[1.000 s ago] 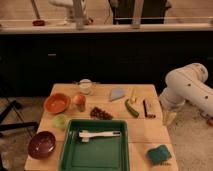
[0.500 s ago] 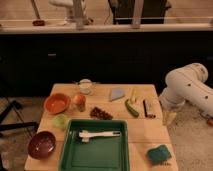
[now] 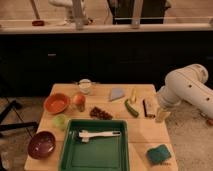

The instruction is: Place grapes in tray

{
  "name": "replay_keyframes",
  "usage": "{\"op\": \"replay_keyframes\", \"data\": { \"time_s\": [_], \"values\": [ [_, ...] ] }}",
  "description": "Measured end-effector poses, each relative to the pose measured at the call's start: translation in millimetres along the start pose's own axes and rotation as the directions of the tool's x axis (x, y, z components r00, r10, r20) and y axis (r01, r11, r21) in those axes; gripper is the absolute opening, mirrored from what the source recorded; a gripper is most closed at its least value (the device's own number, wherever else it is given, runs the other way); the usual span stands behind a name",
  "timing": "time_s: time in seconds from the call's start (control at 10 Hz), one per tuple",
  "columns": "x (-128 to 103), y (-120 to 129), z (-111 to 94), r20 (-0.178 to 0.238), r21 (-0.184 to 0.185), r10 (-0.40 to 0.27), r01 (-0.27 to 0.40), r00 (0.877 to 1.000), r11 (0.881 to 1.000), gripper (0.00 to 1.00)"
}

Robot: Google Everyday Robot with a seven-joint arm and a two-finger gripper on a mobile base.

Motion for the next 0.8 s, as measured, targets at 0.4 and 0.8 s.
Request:
{"op": "replay_keyframes", "data": {
  "time_s": [0.4, 0.8],
  "values": [
    [-51, -11, 9, 0.138, -0.025, 0.172, -0.17, 0.975, 0.985, 0.8],
    [-80, -8, 22, 0.124, -0.026, 0.264, -0.263, 0.957, 0.965, 0.8]
  ]
}}
